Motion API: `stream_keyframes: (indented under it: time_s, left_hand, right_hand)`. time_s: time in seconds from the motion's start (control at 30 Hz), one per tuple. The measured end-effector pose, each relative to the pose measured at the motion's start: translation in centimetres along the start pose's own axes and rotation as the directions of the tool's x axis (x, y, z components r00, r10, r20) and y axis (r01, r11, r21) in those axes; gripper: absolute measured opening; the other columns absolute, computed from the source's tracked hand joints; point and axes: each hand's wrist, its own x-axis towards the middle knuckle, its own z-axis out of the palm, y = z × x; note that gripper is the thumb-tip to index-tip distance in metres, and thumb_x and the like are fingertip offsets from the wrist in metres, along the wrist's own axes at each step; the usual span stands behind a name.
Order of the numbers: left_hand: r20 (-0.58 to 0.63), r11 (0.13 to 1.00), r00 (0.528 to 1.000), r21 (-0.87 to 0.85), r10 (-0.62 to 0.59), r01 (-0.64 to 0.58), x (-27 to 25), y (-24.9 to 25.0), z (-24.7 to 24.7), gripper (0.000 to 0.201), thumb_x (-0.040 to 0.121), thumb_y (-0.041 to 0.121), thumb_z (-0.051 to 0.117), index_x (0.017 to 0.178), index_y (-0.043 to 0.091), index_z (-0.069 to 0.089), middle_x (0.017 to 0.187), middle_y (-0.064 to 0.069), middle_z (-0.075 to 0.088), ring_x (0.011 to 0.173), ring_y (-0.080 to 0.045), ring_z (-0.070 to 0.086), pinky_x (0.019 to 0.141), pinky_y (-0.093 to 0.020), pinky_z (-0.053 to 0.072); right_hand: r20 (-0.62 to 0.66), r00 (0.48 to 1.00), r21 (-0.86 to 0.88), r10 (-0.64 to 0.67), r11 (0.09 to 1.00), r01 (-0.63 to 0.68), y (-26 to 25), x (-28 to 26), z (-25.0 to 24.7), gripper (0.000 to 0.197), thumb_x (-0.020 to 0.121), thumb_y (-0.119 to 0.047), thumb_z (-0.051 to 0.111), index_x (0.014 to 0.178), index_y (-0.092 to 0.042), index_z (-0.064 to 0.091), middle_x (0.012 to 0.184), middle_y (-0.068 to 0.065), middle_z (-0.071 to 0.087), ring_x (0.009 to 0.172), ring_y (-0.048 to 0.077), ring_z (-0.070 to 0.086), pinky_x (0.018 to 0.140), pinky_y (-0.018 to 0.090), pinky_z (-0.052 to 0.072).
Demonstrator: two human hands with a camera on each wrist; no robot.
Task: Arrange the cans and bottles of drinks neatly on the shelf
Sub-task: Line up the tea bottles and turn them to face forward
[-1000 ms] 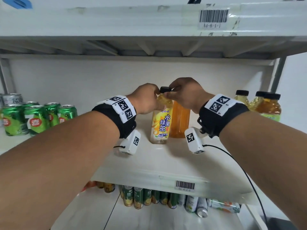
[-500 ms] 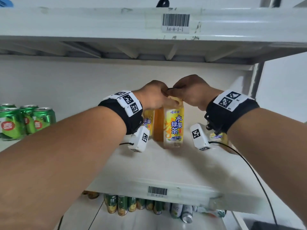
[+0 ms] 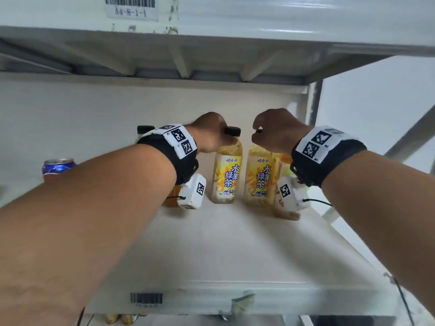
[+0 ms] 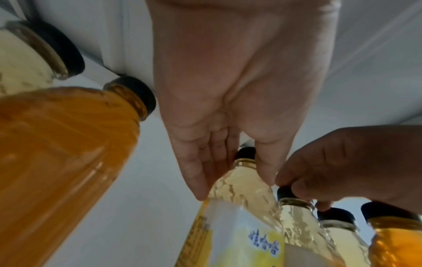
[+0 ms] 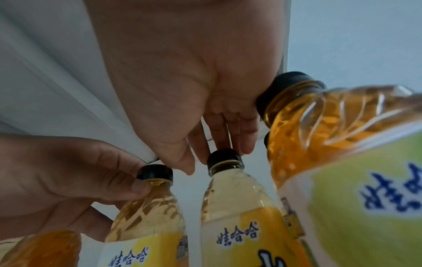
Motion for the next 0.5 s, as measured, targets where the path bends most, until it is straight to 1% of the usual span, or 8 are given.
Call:
stream_keyframes:
  time_s: [0.07, 0.1, 0.17, 0.27, 0.33, 0.4, 0.43, 0.5]
  left_hand:
    - [-0.011, 1.000, 1.000, -0.008, -0.019, 0.019, 0.6, -0.1, 0.5, 0.026, 0.091, 0.030, 0.080, 0.100, 0.006, 0.073, 0.098, -0.018, 0.074, 0.097, -0.037, 0.073, 0.088, -0.051, 0.063]
    - [-0.016, 1.000, 0.999, -0.005, -0.029, 0.029, 0.9, -0.2, 0.7, 0.022, 0.092, 0.029, 0.078, 0.097, 0.008, 0.073, 0.094, -0.014, 0.073, 0.095, -0.035, 0.072, 0.084, -0.047, 0.062]
    - [-0.027, 0.998, 0.998, 0.027, -0.056, 0.056, 1.1, -0.2, 0.8, 0.018, 0.093, 0.027, 0.073, 0.090, 0.009, 0.071, 0.085, -0.010, 0.068, 0.087, -0.032, 0.068, 0.070, -0.039, 0.054]
    - [-0.045, 0.993, 0.994, 0.071, -0.095, 0.098, 1.0, -0.1, 0.7, 0.020, 0.094, 0.026, 0.068, 0.094, 0.005, 0.071, 0.084, -0.011, 0.067, 0.084, -0.032, 0.066, 0.067, -0.036, 0.047]
    - [-0.070, 0.988, 0.993, 0.113, -0.097, 0.105, 0.6, 0.2, 0.6, 0.026, 0.093, 0.028, 0.070, 0.105, 0.005, 0.071, 0.094, -0.011, 0.070, 0.091, -0.032, 0.069, 0.071, -0.037, 0.051]
    - [-0.109, 0.982, 0.990, 0.157, -0.085, 0.102, 0.1, 0.5, 0.4, 0.039, 0.092, 0.034, 0.073, 0.120, 0.006, 0.068, 0.110, -0.010, 0.070, 0.103, -0.031, 0.068, 0.086, -0.040, 0.057]
    - [-0.137, 0.982, 0.988, 0.163, -0.072, 0.094, -0.2, 0.6, 0.2, 0.047, 0.092, 0.037, 0.074, 0.127, 0.007, 0.065, 0.118, -0.008, 0.069, 0.109, -0.029, 0.066, 0.093, -0.040, 0.057]
    - [-0.181, 0.990, 0.983, 0.123, -0.041, 0.064, -1.1, 0.9, -0.3, 0.056, 0.091, 0.040, 0.076, 0.135, 0.010, 0.059, 0.128, -0.004, 0.064, 0.117, -0.026, 0.062, 0.096, -0.035, 0.052]
  right_hand:
    - [0.022, 1.000, -0.007, -0.016, 1.000, 0.016, 0.1, 0.0, 0.2, 0.041, 0.096, -0.032, 0.061, 0.135, -0.019, 0.063, 0.136, 0.004, 0.061, 0.119, 0.025, 0.060, 0.091, 0.033, 0.051]
    - [0.020, 0.999, -0.018, -0.029, 0.999, 0.030, -0.1, 0.0, 0.2, 0.041, 0.096, -0.032, 0.062, 0.135, -0.018, 0.063, 0.134, 0.004, 0.062, 0.117, 0.025, 0.061, 0.091, 0.034, 0.053]
    - [0.033, 0.999, -0.059, -0.030, 0.998, 0.032, -0.3, 0.0, 0.2, 0.041, 0.095, -0.032, 0.062, 0.132, -0.016, 0.063, 0.128, 0.005, 0.065, 0.112, 0.027, 0.063, 0.093, 0.039, 0.057]
    - [0.101, 0.995, -0.143, -0.021, 0.989, 0.036, -0.5, -0.2, 0.2, 0.040, 0.096, -0.032, 0.060, 0.130, -0.012, 0.061, 0.125, 0.007, 0.066, 0.111, 0.029, 0.064, 0.093, 0.043, 0.059]
    - [0.100, 0.994, -0.146, -0.039, 0.988, 0.054, -0.7, -0.4, -0.1, 0.036, 0.096, -0.028, 0.059, 0.128, -0.012, 0.061, 0.124, 0.007, 0.066, 0.110, 0.029, 0.064, 0.093, 0.044, 0.059]
    - [0.059, 0.996, -0.102, -0.062, 0.992, 0.068, -0.8, -0.5, -0.5, 0.032, 0.096, -0.028, 0.061, 0.125, -0.014, 0.064, 0.122, 0.006, 0.065, 0.111, 0.028, 0.062, 0.094, 0.042, 0.057]
    - [0.039, 0.995, -0.082, -0.087, 0.993, 0.090, -0.9, -0.7, -0.8, 0.030, 0.096, -0.030, 0.062, 0.122, -0.015, 0.065, 0.121, 0.004, 0.065, 0.113, 0.027, 0.061, 0.094, 0.041, 0.055]
    - [0.018, 0.988, -0.072, -0.151, 0.986, 0.152, -1.4, -1.4, -1.1, 0.025, 0.096, -0.034, 0.065, 0.112, -0.016, 0.069, 0.115, 0.003, 0.066, 0.110, 0.025, 0.059, 0.092, 0.039, 0.053]
